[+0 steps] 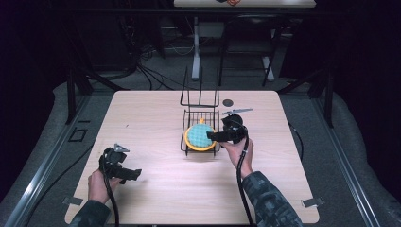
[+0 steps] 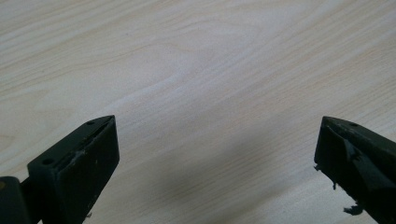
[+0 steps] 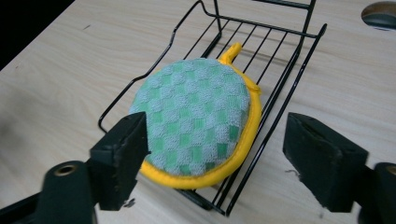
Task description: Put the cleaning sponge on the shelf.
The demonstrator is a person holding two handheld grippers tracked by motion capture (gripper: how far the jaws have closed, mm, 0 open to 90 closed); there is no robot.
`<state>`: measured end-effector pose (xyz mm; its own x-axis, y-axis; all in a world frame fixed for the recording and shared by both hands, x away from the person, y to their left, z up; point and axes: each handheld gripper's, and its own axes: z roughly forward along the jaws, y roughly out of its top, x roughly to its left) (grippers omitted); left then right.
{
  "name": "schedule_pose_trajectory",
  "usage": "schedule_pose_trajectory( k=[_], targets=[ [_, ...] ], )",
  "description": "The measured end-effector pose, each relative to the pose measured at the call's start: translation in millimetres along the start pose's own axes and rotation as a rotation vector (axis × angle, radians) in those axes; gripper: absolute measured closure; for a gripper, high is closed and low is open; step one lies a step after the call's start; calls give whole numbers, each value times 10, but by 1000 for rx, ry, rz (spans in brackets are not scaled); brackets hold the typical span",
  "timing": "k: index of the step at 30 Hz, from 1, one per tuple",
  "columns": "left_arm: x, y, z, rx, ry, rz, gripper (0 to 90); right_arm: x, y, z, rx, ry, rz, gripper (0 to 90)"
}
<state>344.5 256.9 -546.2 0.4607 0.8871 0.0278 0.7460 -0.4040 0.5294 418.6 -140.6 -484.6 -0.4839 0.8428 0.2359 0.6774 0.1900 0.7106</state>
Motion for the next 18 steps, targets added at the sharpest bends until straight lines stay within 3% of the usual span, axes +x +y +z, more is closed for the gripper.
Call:
schedule_pose_trajectory(
  k=[6,18],
  targets=[
    [-3,1,2,1,2,2,0,32,-24,-287,-9,16,-82,154],
    [-24,7,7,3,3,2,0,13,-147,-774,-10,16,-158,75]
  ],
)
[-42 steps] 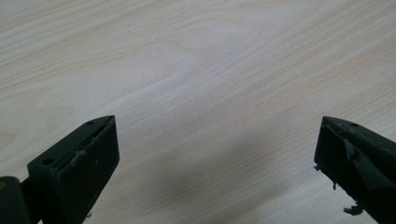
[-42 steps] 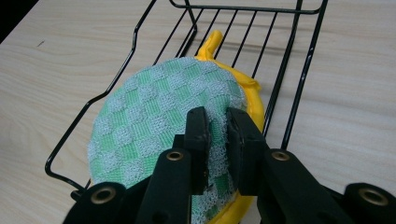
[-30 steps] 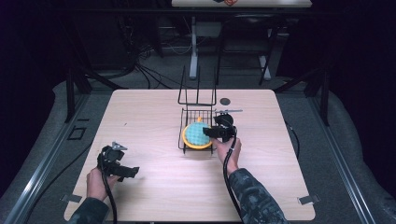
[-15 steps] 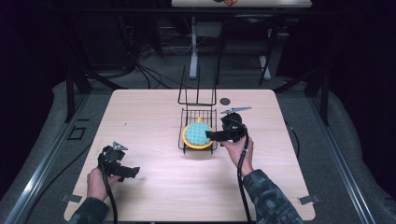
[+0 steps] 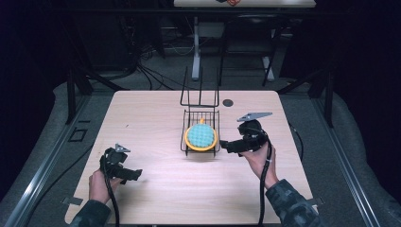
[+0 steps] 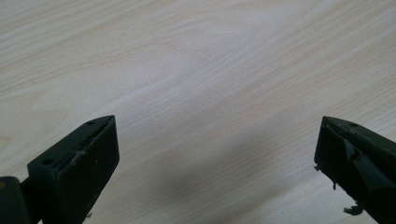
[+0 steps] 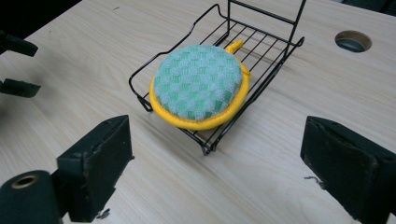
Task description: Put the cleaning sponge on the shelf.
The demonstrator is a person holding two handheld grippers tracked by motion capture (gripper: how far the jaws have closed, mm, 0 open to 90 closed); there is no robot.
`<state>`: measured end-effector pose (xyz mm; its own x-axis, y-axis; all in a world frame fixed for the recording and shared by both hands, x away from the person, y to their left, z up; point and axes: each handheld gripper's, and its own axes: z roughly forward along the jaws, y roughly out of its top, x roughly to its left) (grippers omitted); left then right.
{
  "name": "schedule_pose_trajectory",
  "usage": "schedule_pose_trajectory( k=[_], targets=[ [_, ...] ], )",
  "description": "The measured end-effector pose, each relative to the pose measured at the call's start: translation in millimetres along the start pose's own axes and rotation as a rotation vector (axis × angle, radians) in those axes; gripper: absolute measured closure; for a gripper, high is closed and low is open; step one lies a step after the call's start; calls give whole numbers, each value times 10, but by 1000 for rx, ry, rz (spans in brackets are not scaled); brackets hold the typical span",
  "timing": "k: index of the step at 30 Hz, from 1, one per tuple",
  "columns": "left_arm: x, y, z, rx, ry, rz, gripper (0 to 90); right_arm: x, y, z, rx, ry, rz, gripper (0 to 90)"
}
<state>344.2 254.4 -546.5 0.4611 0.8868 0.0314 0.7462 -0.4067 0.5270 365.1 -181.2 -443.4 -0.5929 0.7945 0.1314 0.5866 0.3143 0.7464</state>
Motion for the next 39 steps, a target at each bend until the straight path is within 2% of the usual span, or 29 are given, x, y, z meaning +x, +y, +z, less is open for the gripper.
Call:
schedule_pose_trajectory(
  k=[6,19,23,30,39],
  targets=[
    [-2,1,-5,1,-2,4,0,-50,-138,-220,14,-30,-14,33],
    [-18,4,-2,-4,-2,1,0,-310,-644,-531,46,-89,32,0],
    [-20,6,5,1,-2,9,0,-382,-823,-540,64,-111,54,0],
    [-22,12,27,0,-3,7,0,-574,-1165,-439,126,-136,101,0],
    [-6,35,55,8,-13,9,0,-740,-1299,-386,147,-161,131,0]
  ],
)
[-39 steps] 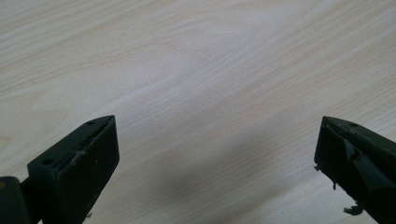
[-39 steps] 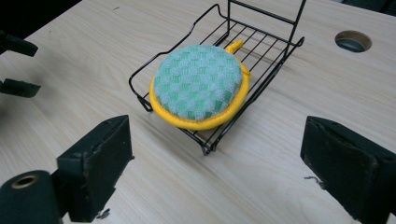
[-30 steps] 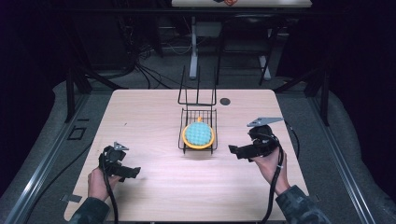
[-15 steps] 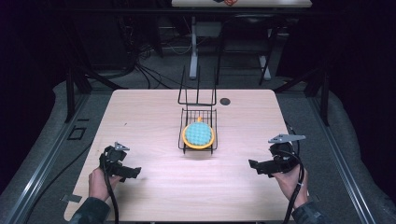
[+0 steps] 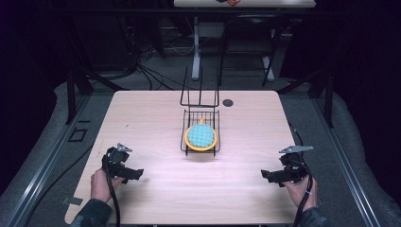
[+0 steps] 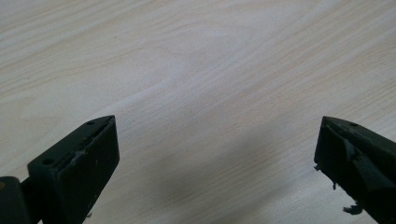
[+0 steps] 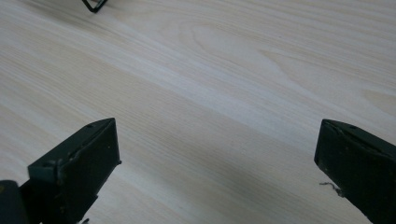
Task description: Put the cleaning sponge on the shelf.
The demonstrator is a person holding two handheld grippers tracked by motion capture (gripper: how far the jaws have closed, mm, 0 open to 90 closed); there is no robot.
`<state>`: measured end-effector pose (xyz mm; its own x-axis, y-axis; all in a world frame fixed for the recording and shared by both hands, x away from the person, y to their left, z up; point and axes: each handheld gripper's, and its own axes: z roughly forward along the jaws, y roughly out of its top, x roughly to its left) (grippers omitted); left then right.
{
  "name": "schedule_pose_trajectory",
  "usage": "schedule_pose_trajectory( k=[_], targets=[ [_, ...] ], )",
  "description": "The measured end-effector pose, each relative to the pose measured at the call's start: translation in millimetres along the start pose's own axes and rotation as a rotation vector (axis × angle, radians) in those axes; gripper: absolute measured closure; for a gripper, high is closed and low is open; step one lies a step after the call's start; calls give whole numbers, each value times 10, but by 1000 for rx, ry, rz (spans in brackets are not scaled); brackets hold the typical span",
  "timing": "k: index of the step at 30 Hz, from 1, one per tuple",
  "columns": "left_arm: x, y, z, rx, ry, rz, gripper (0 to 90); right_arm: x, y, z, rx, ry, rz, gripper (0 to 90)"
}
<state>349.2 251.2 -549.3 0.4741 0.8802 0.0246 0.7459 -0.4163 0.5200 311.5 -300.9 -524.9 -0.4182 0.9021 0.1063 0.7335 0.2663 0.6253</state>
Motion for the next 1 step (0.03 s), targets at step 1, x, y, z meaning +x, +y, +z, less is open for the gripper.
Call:
schedule_pose_trajectory(
  k=[1],
  targets=[
    [2,1,1,0,1,0,0,-20,-6,8,0,-1,-5,0]
  ],
)
